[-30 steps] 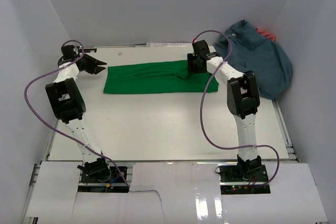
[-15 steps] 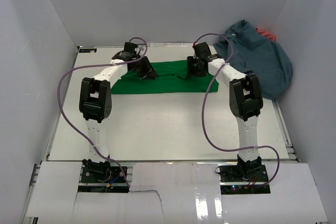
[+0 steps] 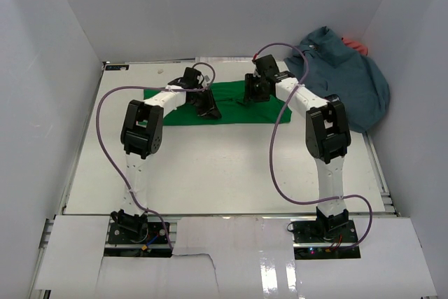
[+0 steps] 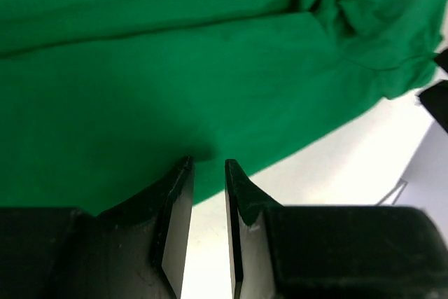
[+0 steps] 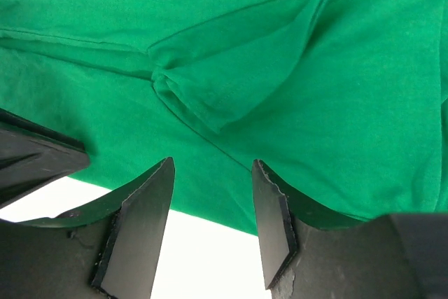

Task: Fold and stack the t-shirts
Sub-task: Fold the other side of the tshirt into a rectangle, then rotate the tshirt 90 degrees

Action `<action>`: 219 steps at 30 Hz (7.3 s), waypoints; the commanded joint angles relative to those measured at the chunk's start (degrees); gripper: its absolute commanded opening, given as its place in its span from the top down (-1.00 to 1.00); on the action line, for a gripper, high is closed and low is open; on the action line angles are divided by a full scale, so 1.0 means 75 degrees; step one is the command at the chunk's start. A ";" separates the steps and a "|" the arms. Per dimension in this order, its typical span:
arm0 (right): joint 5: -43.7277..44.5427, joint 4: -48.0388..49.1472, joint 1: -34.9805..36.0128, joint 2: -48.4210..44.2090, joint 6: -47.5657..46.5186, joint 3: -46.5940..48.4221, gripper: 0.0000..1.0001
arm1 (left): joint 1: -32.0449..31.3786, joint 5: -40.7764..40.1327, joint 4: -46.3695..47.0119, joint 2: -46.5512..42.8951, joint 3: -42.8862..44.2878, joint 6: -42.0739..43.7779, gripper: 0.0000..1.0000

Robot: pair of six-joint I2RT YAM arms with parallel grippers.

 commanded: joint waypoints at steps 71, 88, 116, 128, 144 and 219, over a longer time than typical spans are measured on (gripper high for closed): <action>-0.2268 0.2846 -0.0477 0.2371 0.2259 0.2709 -0.06 | -0.0970 -0.0620 0.0732 -0.0964 -0.2555 0.0099 0.34; -0.0441 0.1217 -0.0653 -0.1059 -0.0014 -0.0077 -0.15 | -0.1333 -0.0503 0.0112 -0.1550 -0.0776 -0.0031 0.30; 0.1048 0.0256 -0.0664 -0.2985 -0.0402 -0.4052 0.85 | -0.1533 0.0552 -0.0100 0.1309 0.2963 0.1118 0.28; 0.1962 0.0291 -0.0746 -0.2915 -0.0180 -0.4380 0.85 | -0.1533 0.0352 0.0006 0.1368 0.3338 0.1165 0.28; 0.2350 0.0244 -0.0875 -0.2353 0.0149 -0.4556 0.85 | -0.1533 -0.1510 0.0333 0.1438 0.2987 0.1669 0.39; 0.1892 -0.0775 -0.1485 -0.1473 -0.0062 -0.2634 0.85 | 0.1737 -0.2999 -0.0249 -0.1553 0.0114 0.2325 0.70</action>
